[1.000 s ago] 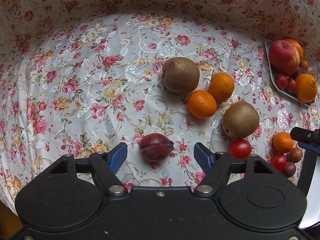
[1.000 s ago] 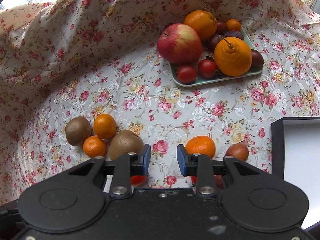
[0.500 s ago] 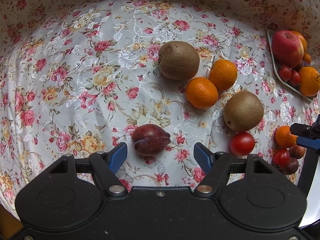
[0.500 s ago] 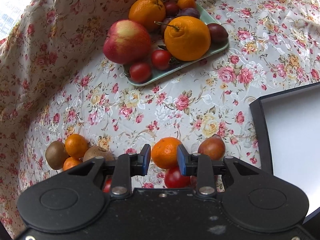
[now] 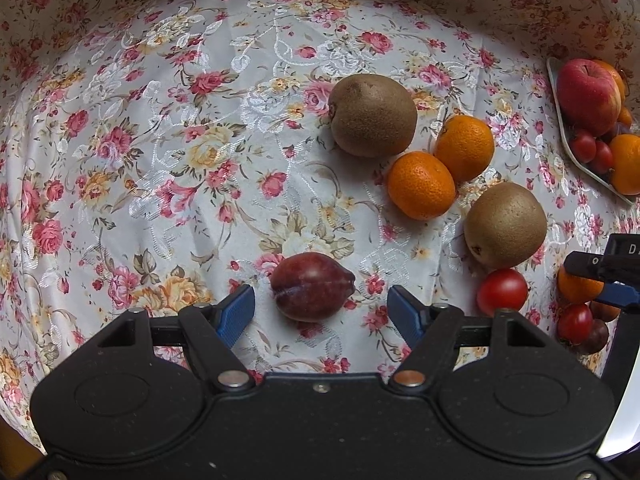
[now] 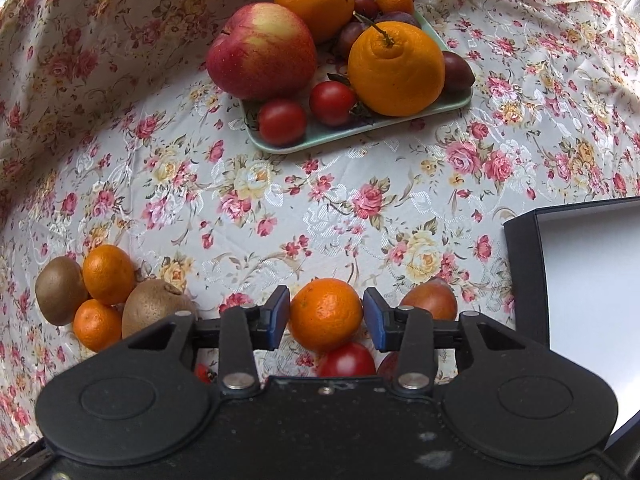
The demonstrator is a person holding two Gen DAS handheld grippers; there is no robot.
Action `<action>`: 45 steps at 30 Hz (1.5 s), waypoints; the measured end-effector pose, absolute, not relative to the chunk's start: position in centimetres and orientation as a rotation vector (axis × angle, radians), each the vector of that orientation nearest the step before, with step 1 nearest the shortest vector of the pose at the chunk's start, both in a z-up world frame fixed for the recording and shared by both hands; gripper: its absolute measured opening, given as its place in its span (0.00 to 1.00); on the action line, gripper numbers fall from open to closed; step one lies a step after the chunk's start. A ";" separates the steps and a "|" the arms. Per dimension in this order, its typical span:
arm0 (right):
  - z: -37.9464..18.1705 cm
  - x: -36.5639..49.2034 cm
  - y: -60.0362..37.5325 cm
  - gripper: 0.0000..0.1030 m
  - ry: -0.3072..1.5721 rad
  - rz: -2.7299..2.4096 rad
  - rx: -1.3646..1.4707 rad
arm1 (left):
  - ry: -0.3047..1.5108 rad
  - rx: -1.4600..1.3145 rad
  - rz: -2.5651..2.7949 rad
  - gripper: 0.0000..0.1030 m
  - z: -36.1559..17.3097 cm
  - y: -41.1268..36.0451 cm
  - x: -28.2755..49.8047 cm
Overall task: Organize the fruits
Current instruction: 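Close the left tool on the plum while the right tool grasps the tangerine, then carry the plum into the white box and open the left tool while the right releases the tangerine there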
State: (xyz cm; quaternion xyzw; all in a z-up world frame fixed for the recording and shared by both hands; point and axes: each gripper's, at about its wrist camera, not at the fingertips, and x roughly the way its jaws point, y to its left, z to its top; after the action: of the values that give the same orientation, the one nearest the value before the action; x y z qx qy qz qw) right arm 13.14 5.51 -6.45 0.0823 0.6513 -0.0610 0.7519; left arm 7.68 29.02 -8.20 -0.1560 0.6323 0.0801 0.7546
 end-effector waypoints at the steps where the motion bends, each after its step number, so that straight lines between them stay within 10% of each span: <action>1: -6.7 13.2 5.6 0.41 1.440 -0.127 0.189 | 1.378 -0.344 0.171 0.72 -8.1 29.1 7.6; 10: -6.0 12.5 6.5 0.39 1.408 -0.099 0.195 | 1.352 -0.380 0.183 0.49 -7.6 30.0 7.2; 26: -2.7 11.4 5.1 0.38 1.331 -0.014 0.266 | 1.207 -0.429 0.283 0.49 -1.7 30.1 7.4; 45: -0.9 9.9 -12.6 0.38 1.320 -0.315 0.443 | 1.230 -0.206 -0.053 0.49 1.1 10.5 9.7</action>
State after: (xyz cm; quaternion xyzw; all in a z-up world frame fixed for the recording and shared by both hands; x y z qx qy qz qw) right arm 9.94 -12.61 -0.91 0.2034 0.6053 -0.1445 0.7559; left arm 9.67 10.54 1.13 -0.0965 0.5760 -0.0247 0.8113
